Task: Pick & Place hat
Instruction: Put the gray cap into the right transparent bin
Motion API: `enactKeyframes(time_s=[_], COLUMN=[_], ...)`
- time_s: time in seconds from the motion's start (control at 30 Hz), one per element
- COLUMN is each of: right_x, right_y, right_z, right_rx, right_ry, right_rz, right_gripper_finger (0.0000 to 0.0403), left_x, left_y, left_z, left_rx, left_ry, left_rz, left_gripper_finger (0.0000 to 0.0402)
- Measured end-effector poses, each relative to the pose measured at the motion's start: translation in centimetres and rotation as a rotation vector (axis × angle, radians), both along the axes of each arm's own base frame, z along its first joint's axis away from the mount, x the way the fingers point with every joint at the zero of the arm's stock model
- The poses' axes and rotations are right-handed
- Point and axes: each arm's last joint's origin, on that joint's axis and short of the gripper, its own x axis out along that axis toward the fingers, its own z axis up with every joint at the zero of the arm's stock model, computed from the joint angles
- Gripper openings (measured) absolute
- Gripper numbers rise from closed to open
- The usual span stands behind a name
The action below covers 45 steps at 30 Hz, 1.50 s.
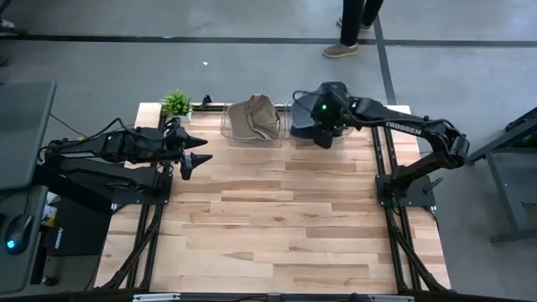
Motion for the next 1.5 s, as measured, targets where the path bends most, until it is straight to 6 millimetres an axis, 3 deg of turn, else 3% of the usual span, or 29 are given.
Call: enactKeyframes(time_s=[0.27,0.6,0.73,0.87,1.2,1.5], right_x=[0.2,0.3,0.3,0.9,4.0,3.9], right_y=[-0.6,-0.3,-0.3,-0.5,-3.9,-7.0], right_z=[3.1,2.6,2.8,2.6,-3.7,-8.0], right_rx=[0.044,0.109,0.16,0.155,0.259,0.353], right_ry=[-0.131,-0.17,-0.238,-0.292,-0.258,-0.18], right_rz=[-0.031,-0.11,-0.252,-0.369,-0.651,-0.757], right_gripper_finger=[0.0161,0.0158,0.011,0.0017,0.0001,0.0001], left_x=[-0.1,-0.1,-0.1,-0.1,-0.1,0.0], left_y=[-0.1,-0.2,-0.2,-0.3,-0.3,-0.3], left_z=[-0.2,-0.3,-0.3,-0.3,-0.3,-0.3], left_rx=[-0.018,-0.033,-0.049,-0.053,-0.069,-0.088], left_ry=[0.021,0.028,0.027,0.027,0.023,0.019], left_rz=[-0.028,-0.049,-0.071,-0.083,-0.08,-0.077], left_gripper_finger=[0.0273,0.0273,0.0273,0.0273,0.0273,0.0273])
